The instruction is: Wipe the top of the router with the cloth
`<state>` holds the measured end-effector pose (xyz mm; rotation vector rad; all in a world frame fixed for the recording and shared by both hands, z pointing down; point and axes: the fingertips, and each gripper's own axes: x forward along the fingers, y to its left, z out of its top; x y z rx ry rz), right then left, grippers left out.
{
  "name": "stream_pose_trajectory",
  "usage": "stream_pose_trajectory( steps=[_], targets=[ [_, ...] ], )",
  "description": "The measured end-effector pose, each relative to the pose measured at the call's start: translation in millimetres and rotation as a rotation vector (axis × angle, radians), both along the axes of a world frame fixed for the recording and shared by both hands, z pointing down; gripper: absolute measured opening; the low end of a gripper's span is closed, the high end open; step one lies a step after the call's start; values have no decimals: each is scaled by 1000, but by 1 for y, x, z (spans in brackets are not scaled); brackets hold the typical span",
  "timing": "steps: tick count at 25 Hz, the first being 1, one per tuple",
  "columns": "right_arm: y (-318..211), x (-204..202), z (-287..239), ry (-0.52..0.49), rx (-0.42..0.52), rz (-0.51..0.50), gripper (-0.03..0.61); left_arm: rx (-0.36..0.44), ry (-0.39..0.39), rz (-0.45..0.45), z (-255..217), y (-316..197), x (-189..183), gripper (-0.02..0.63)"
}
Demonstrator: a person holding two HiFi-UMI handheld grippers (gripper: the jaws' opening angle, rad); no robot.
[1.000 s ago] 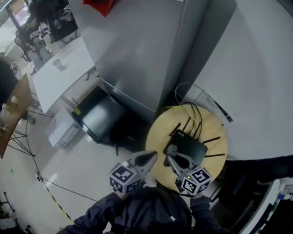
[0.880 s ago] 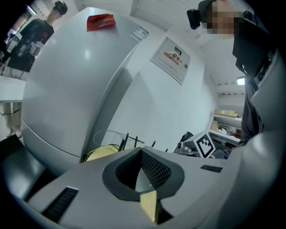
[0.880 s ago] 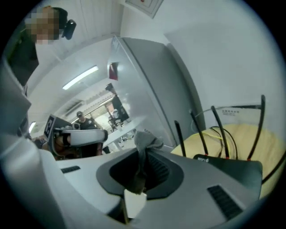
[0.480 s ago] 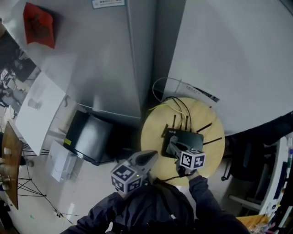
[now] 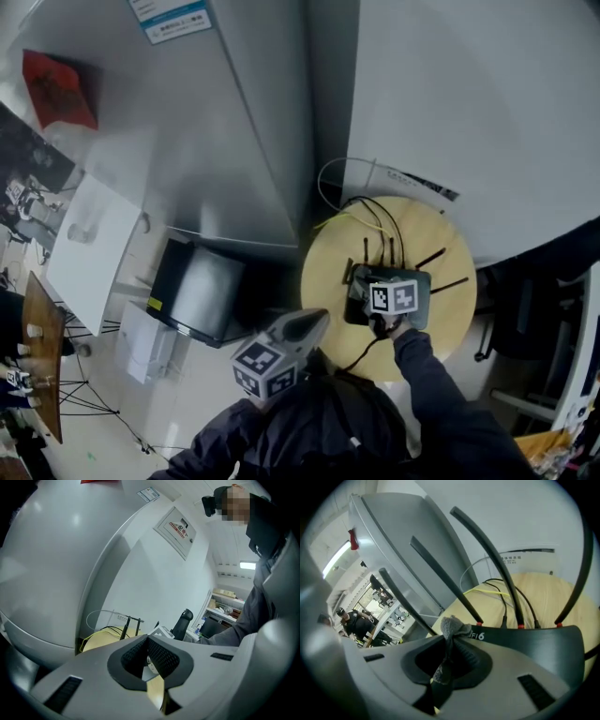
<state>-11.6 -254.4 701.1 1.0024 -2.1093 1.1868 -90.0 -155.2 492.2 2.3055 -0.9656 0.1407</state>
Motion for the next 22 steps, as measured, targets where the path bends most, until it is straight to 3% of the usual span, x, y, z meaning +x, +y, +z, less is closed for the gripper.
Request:
stream_pose_trajectory(
  steps=[11,22],
  targets=[
    [-12,13,27,59,-41,-31,71,0,-13,-9,-1,-3,2,-6],
    [-9,94,28,105,-31,76,72,-3,-1,39,-1,-8,28,-6]
  ],
)
